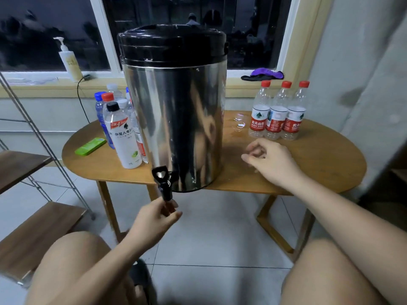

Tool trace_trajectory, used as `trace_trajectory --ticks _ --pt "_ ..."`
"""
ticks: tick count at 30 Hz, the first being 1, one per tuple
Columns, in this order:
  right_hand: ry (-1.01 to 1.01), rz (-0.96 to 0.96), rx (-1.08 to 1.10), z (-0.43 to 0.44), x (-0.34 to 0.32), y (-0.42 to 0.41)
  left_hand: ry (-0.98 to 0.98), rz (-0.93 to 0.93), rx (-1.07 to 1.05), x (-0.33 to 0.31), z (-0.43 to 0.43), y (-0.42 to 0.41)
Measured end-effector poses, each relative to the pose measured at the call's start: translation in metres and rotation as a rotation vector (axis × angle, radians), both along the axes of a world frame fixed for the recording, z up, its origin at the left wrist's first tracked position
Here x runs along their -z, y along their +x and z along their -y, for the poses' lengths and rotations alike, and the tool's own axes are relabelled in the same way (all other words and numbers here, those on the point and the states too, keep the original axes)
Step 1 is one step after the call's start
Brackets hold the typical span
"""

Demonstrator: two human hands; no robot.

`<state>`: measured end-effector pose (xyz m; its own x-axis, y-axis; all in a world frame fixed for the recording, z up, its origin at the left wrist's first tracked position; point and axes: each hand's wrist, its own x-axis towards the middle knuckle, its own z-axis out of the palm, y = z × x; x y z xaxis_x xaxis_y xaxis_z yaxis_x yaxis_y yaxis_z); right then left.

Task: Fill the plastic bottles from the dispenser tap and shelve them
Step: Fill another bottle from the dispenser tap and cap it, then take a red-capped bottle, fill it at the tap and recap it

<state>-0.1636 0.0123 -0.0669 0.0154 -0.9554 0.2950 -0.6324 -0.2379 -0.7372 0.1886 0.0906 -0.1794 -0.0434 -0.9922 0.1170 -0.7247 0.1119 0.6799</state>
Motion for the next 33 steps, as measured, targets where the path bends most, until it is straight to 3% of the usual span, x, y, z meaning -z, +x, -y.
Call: trace_trajectory --ticks 8,14,20,25,33 --pt "0.174 0.067 0.228 0.07 0.013 -0.084 0.09 0.044 0.182 0.008 0.024 -0.062" --pt "0.163 -0.095 0.452 0.129 0.017 -0.143 0.129 0.003 0.221 0.008 0.04 -0.092" --pt "0.149 0.024 0.628 0.173 0.025 -0.17 0.124 0.031 0.244 0.008 0.052 -0.111" --pt "0.157 0.18 0.652 0.197 0.027 -0.174 0.122 0.079 0.275 0.007 0.061 -0.118" --pt "0.169 0.325 0.49 0.213 0.019 -0.174 0.109 0.078 0.301 0.015 0.062 -0.126"
